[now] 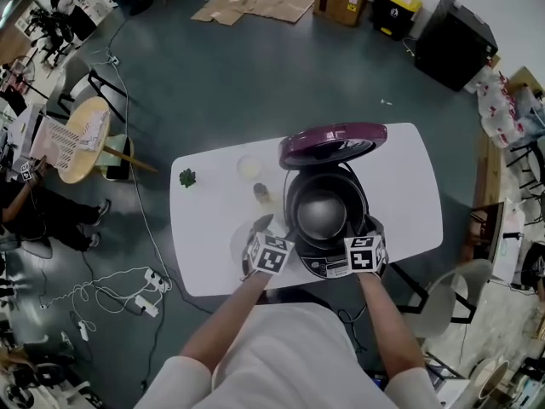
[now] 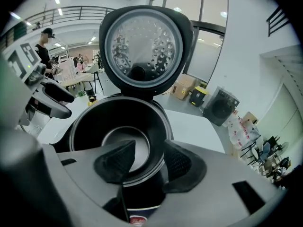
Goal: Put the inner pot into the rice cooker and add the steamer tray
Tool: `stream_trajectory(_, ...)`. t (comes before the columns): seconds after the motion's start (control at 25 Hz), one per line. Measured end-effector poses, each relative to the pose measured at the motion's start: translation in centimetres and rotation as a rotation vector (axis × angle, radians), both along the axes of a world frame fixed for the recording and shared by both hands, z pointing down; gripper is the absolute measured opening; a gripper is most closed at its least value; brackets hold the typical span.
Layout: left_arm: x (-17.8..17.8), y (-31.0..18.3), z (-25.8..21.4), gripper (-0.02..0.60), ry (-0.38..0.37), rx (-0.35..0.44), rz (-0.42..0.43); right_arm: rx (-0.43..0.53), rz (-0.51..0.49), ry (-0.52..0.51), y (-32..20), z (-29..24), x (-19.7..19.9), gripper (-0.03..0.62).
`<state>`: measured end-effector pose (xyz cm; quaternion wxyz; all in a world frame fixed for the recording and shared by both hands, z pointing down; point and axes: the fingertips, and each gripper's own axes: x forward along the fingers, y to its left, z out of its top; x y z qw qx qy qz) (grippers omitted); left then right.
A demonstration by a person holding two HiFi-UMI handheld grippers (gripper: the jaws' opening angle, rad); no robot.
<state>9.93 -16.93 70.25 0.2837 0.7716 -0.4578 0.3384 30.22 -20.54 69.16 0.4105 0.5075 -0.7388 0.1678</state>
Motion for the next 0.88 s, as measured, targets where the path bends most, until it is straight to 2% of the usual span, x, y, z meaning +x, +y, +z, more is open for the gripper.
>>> stream_trajectory(0.32, -2.6, 2.3, -1.8, 0.318, 0.045, 0.038, 0.016, 0.041, -0.010, -0.037, 2.5, -2.4, -4.3, 0.204)
stream_trajectory(0.88, -9.4, 7.1, -1.9, 0.311, 0.053, 0.021, -0.006, 0.022, -0.082, -0.124, 7.4, -3.4, -13.8, 0.202)
